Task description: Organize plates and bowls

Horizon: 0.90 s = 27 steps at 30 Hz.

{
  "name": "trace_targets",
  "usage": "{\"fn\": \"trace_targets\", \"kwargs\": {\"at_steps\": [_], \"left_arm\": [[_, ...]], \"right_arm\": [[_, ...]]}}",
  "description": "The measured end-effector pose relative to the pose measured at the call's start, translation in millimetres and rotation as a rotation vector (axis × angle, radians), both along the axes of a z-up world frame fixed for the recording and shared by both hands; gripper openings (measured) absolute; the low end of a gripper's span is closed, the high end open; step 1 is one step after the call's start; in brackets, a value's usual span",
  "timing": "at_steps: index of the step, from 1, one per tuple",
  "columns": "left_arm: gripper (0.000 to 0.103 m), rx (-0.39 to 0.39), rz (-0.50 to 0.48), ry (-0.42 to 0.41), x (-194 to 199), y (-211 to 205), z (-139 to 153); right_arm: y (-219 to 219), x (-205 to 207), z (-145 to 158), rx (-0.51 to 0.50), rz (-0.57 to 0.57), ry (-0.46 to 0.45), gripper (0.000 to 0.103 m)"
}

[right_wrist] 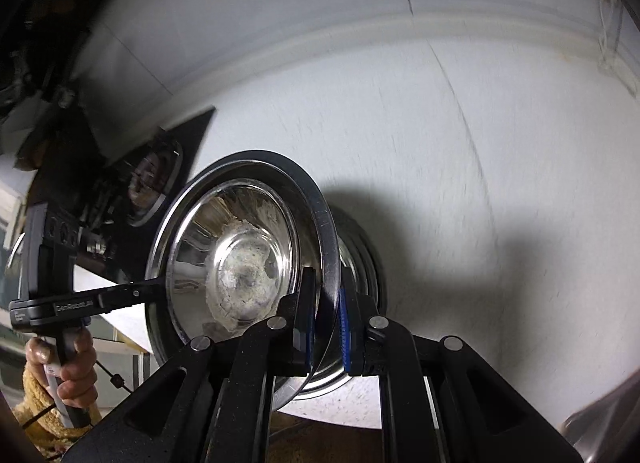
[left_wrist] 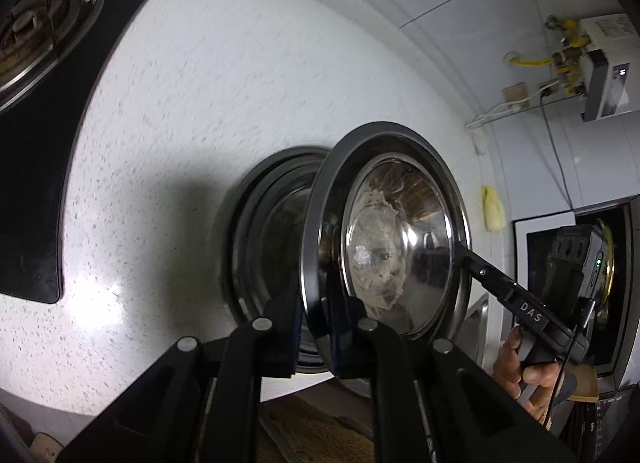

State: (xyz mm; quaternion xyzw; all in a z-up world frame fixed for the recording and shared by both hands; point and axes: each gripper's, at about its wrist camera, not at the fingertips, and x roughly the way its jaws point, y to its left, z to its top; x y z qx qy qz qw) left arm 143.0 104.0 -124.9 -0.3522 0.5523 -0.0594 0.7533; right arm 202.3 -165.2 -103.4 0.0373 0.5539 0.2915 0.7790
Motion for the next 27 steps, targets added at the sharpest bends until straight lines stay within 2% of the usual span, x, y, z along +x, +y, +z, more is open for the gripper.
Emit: {"fn": "trace_targets", "kwargs": {"at_steps": [7, 15, 19, 27], "left_arm": [[0.011, 0.0, 0.0, -0.002, -2, 5, -16], [0.011, 0.041, 0.045, -0.068, -8, 8, -17], [0.009, 0.04, 0.076, -0.073, -7, 11, -22], [0.009, 0.042, 0.108, -0.072, -12, 0, -29]], "right_arm": [[13, -2, -33, -0.044, -0.05, 0.069, 0.01], [8, 5, -47, 0.005, -0.02, 0.052, 0.01], [6, 8, -54, 0.032, 0.001, 0.051, 0.011], [-1, 7, -59, 0.025, 0.012, 0.044, 0.011]]}}
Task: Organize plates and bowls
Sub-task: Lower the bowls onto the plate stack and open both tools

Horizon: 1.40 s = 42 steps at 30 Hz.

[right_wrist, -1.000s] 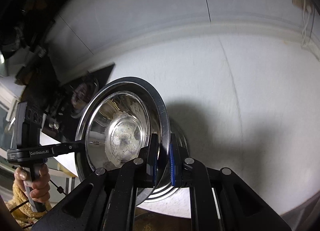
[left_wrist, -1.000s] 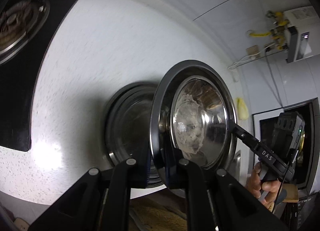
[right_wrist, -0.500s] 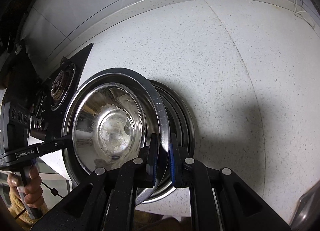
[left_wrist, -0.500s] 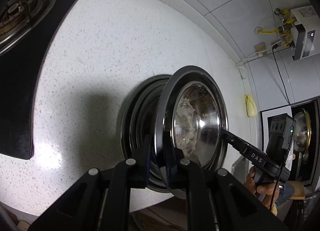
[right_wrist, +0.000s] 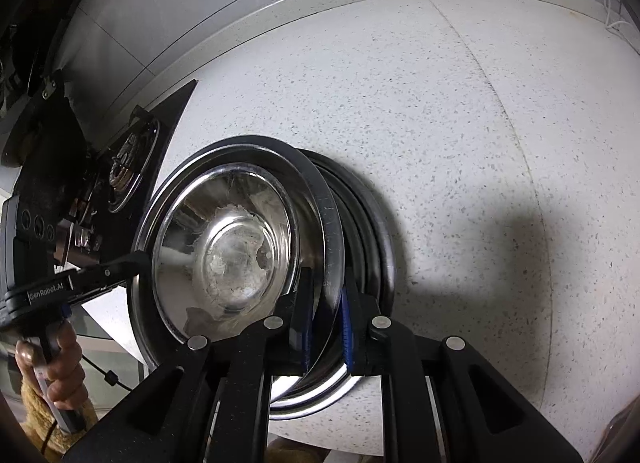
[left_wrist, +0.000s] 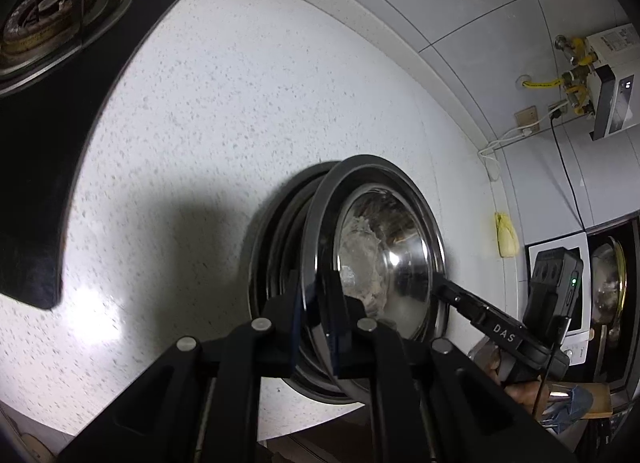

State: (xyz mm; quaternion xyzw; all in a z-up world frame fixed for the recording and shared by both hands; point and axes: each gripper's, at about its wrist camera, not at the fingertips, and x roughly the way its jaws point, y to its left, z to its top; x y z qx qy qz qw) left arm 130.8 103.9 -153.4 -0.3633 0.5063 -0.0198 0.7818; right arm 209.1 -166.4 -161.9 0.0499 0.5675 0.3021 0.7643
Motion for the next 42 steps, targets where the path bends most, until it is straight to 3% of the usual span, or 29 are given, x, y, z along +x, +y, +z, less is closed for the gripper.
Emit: {"fn": "trace_targets", "kwargs": {"at_steps": [8, 16, 21, 31, 42], "left_arm": [[0.009, 0.015, 0.033, 0.005, 5, -8, -3], [0.009, 0.092, 0.114, 0.062, -5, -20, -4], [0.009, 0.161, 0.124, 0.098, -5, -31, 4], [0.012, 0.24, 0.078, 0.057, -2, -35, 14], [0.013, 0.307, 0.097, 0.027, -8, -24, 34]], "right_arm": [[-4, 5, -5, -0.007, 0.003, -0.013, 0.011], [2, 5, -1, 0.017, 0.059, -0.03, 0.011], [8, -2, 0, -0.023, 0.073, -0.043, 0.011], [19, -19, 2, -0.131, 0.045, -0.119, 0.014], [30, -26, 12, -0.205, -0.02, -0.22, 0.016]]}}
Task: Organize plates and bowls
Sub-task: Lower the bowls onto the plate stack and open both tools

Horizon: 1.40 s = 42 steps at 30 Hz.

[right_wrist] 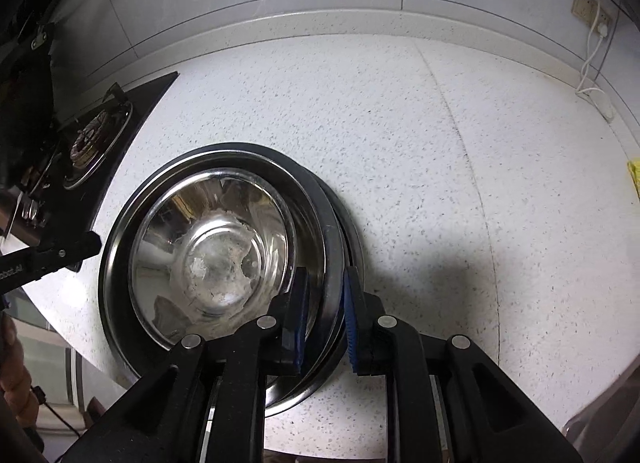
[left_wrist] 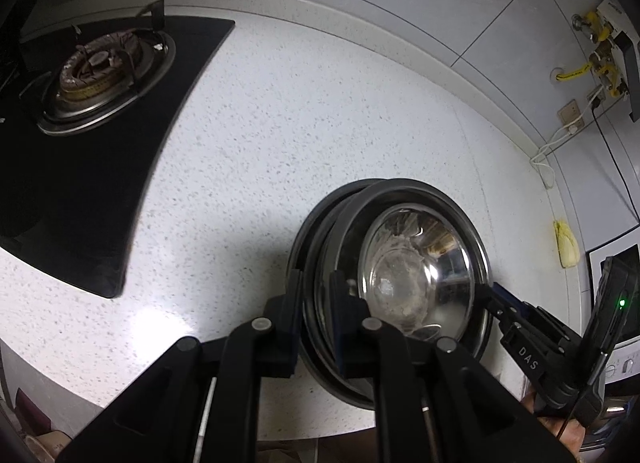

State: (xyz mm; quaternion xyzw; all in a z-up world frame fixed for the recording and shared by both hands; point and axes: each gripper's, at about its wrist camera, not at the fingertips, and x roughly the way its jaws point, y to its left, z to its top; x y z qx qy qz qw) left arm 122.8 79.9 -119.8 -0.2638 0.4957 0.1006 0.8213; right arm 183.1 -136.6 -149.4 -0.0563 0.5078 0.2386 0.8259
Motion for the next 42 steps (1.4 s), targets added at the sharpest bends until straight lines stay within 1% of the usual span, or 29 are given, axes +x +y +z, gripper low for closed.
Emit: {"fn": "trace_targets", "kwargs": {"at_steps": [3, 8, 13, 17, 19, 24, 28, 30, 32, 33, 37, 40, 42], "left_arm": [[0.013, -0.003, 0.004, 0.0, -4, 4, 3], [0.013, 0.034, -0.011, -0.003, -8, -1, 1], [0.013, 0.131, -0.055, -0.006, -8, -10, 4], [0.013, 0.123, -0.066, -0.025, -8, -11, 4], [0.013, 0.139, -0.059, -0.038, -9, -12, 4], [0.013, 0.143, -0.072, -0.02, -12, -15, 2], [0.013, 0.192, -0.074, -0.023, -16, -21, 4], [0.013, 0.214, -0.068, -0.02, -17, -24, 6], [0.013, 0.243, -0.061, -0.025, -19, -26, 7], [0.013, 0.259, -0.057, -0.026, -20, -28, 8], [0.013, 0.294, -0.049, -0.034, -23, -31, 9], [0.013, 0.352, -0.04, -0.038, -25, -36, 10], [0.013, 0.365, -0.031, -0.041, -27, -37, 10]], "right_arm": [[0, -1, 2, 0.001, -0.014, -0.007, 0.016], [0, -5, 6, -0.017, -0.023, -0.023, 0.016], [3, -7, 6, -0.025, -0.027, -0.03, 0.016], [4, -9, 7, -0.027, -0.029, -0.037, 0.016], [4, -10, 8, -0.027, -0.029, -0.039, 0.016], [5, -11, 7, -0.034, -0.028, -0.041, 0.016], [4, -11, 7, -0.031, -0.027, -0.039, 0.016], [3, -12, 7, -0.026, -0.026, -0.039, 0.017], [2, -12, 7, -0.019, -0.031, -0.038, 0.028], [1, -13, 7, -0.016, -0.035, -0.04, 0.029], [-1, -14, 5, -0.013, -0.032, -0.038, 0.029], [-3, -16, 6, -0.001, -0.035, -0.039, 0.029], [-3, -17, 7, -0.004, -0.034, -0.043, 0.029]]}}
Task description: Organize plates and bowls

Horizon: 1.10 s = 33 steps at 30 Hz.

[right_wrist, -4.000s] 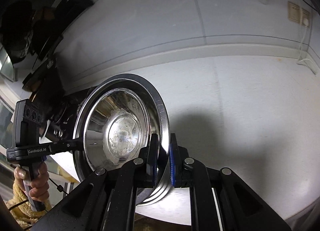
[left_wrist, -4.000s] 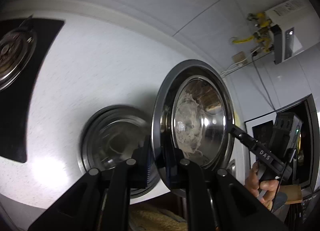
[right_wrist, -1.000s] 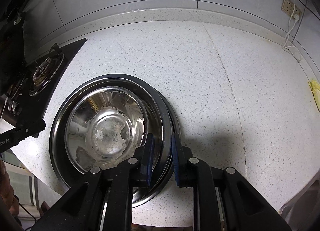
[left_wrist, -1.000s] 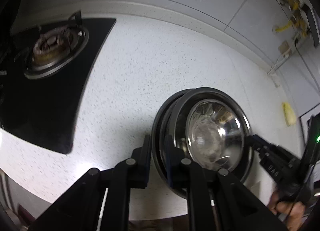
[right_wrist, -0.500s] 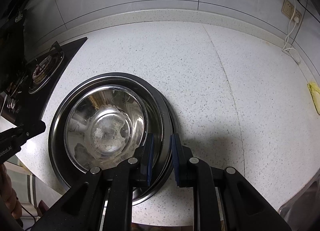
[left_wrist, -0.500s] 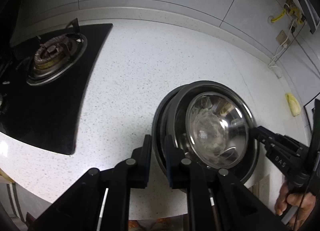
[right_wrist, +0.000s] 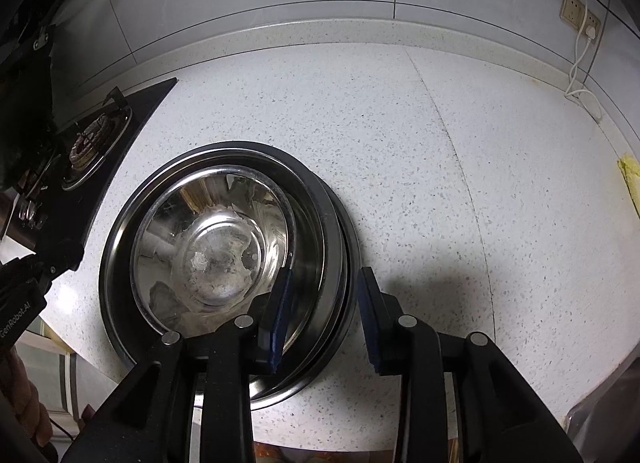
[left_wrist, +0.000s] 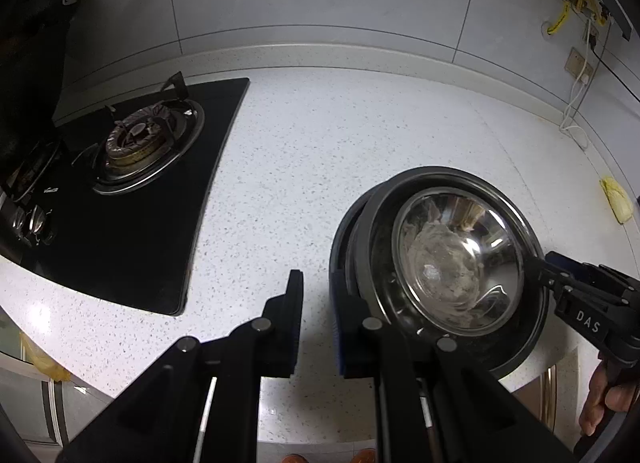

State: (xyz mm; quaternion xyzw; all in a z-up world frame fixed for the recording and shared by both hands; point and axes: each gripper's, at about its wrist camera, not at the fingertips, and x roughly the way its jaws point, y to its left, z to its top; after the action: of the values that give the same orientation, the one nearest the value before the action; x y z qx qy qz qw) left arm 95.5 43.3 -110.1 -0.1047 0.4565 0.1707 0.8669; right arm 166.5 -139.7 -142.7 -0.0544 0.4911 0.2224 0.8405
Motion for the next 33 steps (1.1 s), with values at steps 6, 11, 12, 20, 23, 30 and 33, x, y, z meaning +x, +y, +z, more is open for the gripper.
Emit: {"fn": "trace_targets", "kwargs": {"at_steps": [6, 11, 12, 20, 23, 30, 33], "left_arm": [[0.013, 0.009, 0.011, -0.005, -3, 0, -1], [0.013, 0.0, 0.019, -0.015, -7, 0, -3], [0.013, 0.006, 0.014, -0.016, -8, -1, -4], [0.029, 0.019, 0.005, -0.044, -21, -8, 1], [0.029, 0.036, 0.002, -0.058, -31, -13, 6], [0.029, 0.079, -0.04, -0.087, -72, -30, 23], [0.029, 0.132, -0.052, -0.102, -93, -38, 33]], "right_arm": [[-3, -1, 1, 0.008, -0.002, -0.003, 0.029], [-12, -4, 4, 0.033, -0.009, -0.006, 0.034], [-13, -5, 5, 0.038, -0.01, -0.01, 0.035], [-25, -21, 14, 0.048, -0.005, -0.049, 0.037], [-28, -29, 17, 0.056, -0.008, -0.059, 0.038], [-35, -59, 26, 0.082, -0.029, -0.085, 0.044], [-40, -80, 31, 0.087, -0.031, -0.097, 0.044]]}}
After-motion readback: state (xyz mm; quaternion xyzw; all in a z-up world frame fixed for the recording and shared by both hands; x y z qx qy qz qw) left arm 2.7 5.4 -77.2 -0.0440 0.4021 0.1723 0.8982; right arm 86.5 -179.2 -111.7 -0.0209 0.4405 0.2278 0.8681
